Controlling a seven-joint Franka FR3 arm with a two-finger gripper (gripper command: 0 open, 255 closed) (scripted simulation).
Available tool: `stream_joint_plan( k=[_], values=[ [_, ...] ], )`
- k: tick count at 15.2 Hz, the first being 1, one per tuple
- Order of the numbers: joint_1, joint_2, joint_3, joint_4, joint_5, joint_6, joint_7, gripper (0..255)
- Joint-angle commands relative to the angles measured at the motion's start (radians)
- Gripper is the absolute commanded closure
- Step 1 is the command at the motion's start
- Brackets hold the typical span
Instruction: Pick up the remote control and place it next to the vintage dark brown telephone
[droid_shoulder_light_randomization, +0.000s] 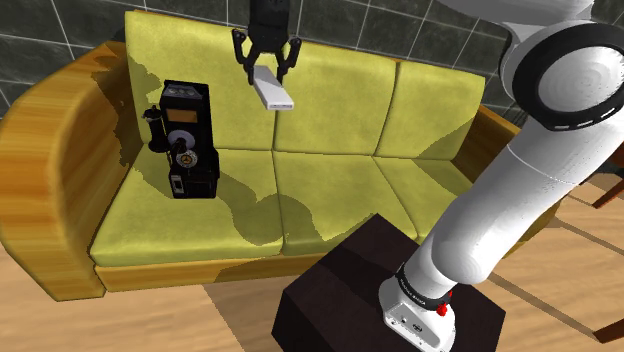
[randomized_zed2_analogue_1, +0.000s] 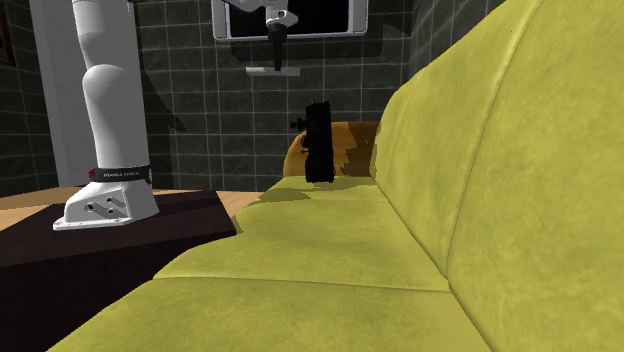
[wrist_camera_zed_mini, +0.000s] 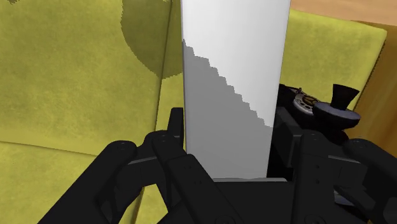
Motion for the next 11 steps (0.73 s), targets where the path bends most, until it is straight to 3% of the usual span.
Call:
stream_joint_plan(
  k=[1,11],
  values=[
    [0.007,0.011,0.008,0.001,-0.002,0.009,0.017,255],
    [0.006,-0.018,0.006,-0.168,0.005,0.151,0.014,255]
  ],
)
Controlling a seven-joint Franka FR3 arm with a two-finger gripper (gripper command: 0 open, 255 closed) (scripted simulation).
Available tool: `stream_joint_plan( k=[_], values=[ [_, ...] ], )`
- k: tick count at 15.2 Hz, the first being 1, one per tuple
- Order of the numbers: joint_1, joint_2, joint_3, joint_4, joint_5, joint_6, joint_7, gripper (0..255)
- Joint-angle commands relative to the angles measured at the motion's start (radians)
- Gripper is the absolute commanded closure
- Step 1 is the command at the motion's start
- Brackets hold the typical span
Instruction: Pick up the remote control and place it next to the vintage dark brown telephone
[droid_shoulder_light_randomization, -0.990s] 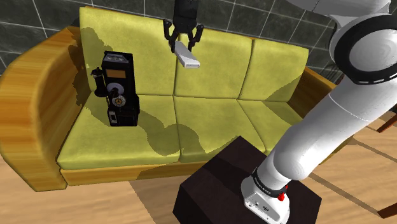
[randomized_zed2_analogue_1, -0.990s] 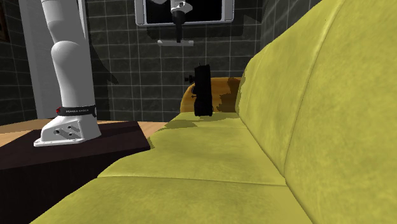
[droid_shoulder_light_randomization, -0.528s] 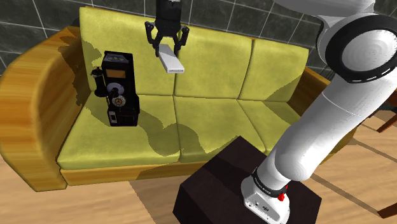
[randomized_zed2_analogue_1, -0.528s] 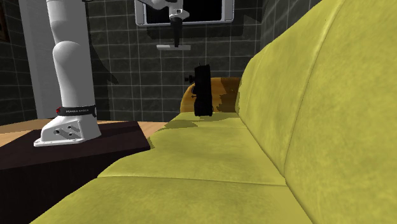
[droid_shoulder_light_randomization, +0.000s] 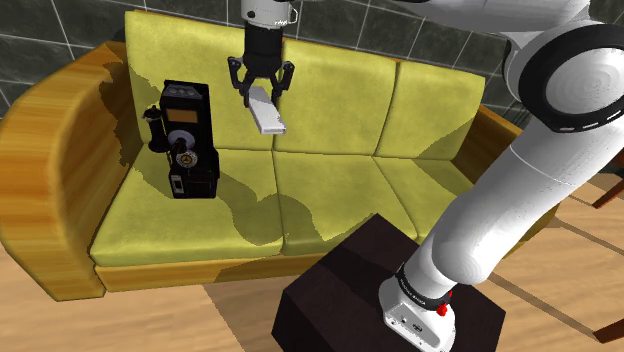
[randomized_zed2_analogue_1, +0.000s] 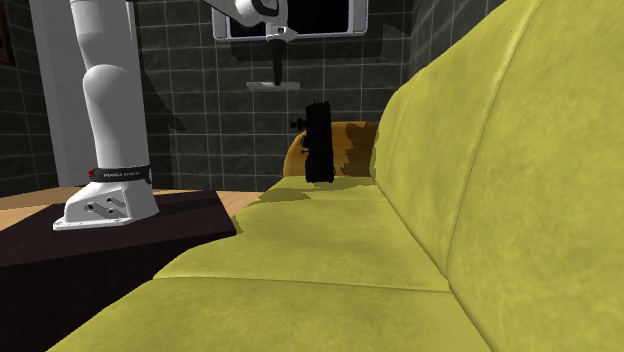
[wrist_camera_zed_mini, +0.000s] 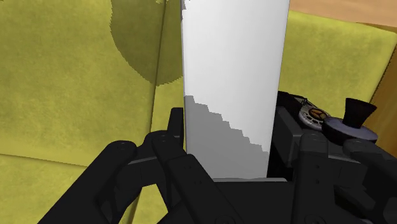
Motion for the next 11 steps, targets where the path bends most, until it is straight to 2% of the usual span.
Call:
stream_joint_plan(
  k=[1,11],
  values=[
    [0.0,-0.002,0.0,-0.028,0.0,0.028,0.0,255],
    [0.0,-0.004,0.0,-0.165,0.001,0.162,0.002,255]
  ],
)
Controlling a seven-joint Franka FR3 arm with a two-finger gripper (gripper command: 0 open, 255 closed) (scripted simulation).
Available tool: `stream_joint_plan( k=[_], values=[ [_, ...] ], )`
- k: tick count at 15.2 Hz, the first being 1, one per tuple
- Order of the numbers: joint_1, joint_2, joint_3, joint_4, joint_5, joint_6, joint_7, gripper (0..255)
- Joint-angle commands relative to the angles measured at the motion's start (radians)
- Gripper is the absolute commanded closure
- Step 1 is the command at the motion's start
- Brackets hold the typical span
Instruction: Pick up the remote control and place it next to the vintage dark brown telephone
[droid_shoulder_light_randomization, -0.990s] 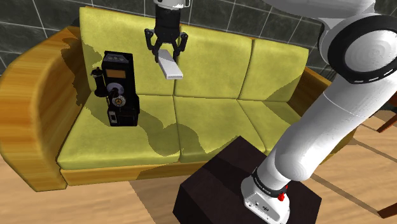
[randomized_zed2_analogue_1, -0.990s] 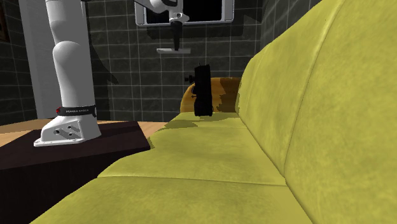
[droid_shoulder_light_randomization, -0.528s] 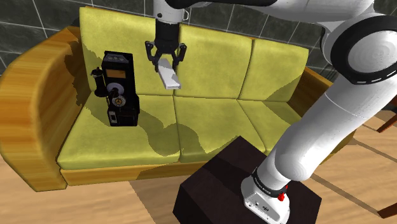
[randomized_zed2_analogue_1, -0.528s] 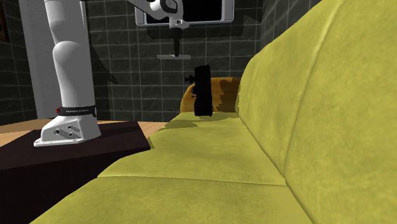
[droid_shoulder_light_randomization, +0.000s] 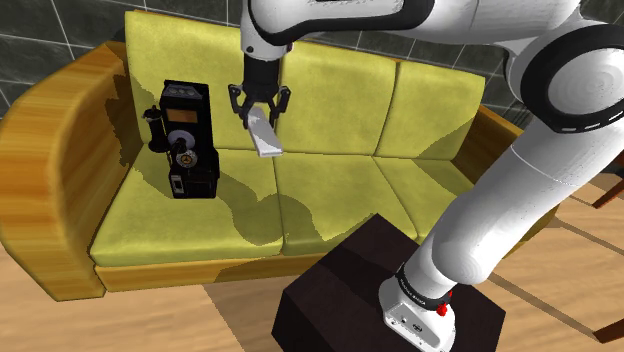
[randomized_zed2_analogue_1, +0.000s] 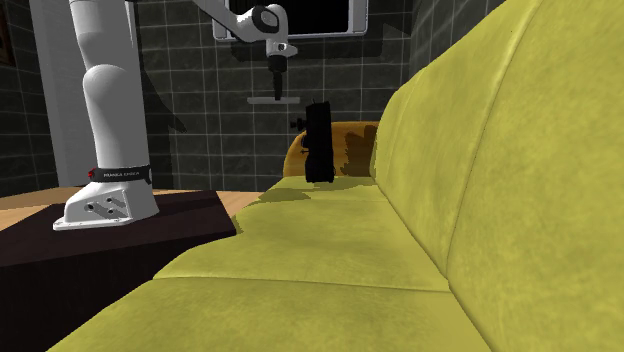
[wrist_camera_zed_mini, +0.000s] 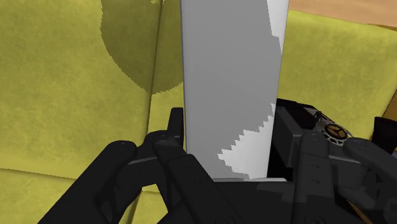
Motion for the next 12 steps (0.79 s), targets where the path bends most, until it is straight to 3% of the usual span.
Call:
stream_joint_plan(
  k=[1,12],
  values=[
    [0.001,0.004,0.001,-0.022,-0.001,0.027,0.002,255],
    [0.002,0.03,0.003,-0.142,-0.007,0.172,0.009,255]
  ],
)
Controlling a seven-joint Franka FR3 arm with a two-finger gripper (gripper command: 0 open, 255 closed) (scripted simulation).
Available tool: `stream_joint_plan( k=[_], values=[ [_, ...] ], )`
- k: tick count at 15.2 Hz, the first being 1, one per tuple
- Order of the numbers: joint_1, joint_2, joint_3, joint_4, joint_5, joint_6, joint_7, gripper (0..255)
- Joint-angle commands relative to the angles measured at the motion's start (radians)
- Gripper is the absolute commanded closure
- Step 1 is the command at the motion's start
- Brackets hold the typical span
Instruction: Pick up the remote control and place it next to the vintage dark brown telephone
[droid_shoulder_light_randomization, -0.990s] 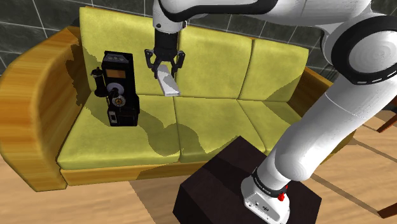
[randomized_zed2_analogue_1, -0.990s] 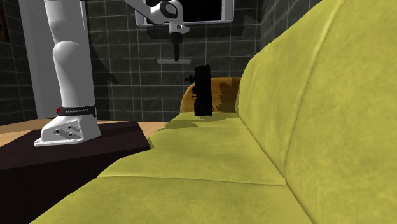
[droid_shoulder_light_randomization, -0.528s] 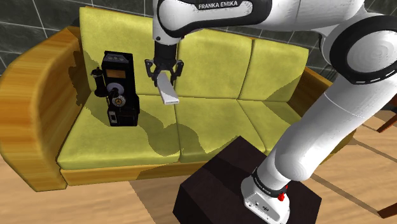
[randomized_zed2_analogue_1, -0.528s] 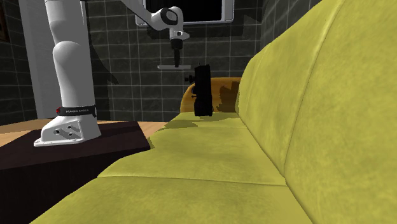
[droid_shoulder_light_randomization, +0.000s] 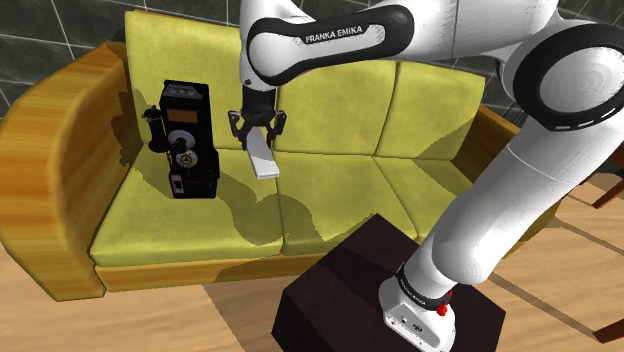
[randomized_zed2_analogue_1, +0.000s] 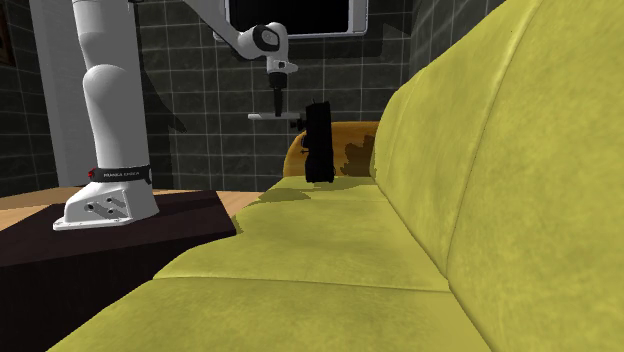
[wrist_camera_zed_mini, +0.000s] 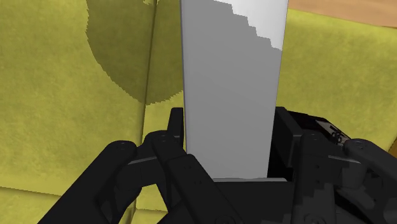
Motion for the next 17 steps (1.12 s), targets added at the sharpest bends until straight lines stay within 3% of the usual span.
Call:
stream_joint_plan(
  k=[1,17],
  values=[
    [0.0,0.007,0.0,-0.018,-0.002,0.026,0.002,255],
    [0.003,0.094,0.002,-0.142,-0.028,0.234,0.023,255]
  ],
)
